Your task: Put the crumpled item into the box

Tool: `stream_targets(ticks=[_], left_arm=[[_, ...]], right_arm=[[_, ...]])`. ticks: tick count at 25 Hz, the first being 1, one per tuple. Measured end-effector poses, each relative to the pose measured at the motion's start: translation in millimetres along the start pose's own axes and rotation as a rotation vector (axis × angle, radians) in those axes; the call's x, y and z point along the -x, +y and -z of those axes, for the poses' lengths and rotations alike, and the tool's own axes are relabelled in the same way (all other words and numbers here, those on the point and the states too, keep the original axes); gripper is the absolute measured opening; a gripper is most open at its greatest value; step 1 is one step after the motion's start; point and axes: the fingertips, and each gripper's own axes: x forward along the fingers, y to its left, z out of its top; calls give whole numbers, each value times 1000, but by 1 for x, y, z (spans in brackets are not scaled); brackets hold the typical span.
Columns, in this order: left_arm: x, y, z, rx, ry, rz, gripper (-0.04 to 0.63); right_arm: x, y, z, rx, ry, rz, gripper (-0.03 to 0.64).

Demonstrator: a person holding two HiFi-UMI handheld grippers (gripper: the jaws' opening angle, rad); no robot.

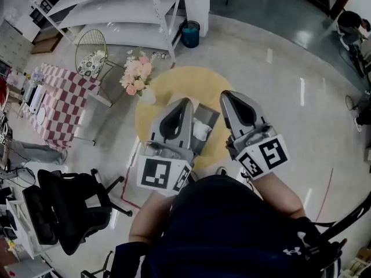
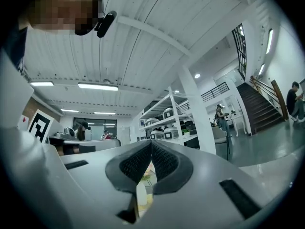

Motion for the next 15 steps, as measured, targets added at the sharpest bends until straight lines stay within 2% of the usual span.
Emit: stream_targets(ticks=[5,15], left_arm=[[-5,4,13,23,28,5,17],[-8,10,14,23,27,12,17]], right_arm=[[-4,-5,12,-24,27,5,5],[-10,-4,15,-22,33,3,5]])
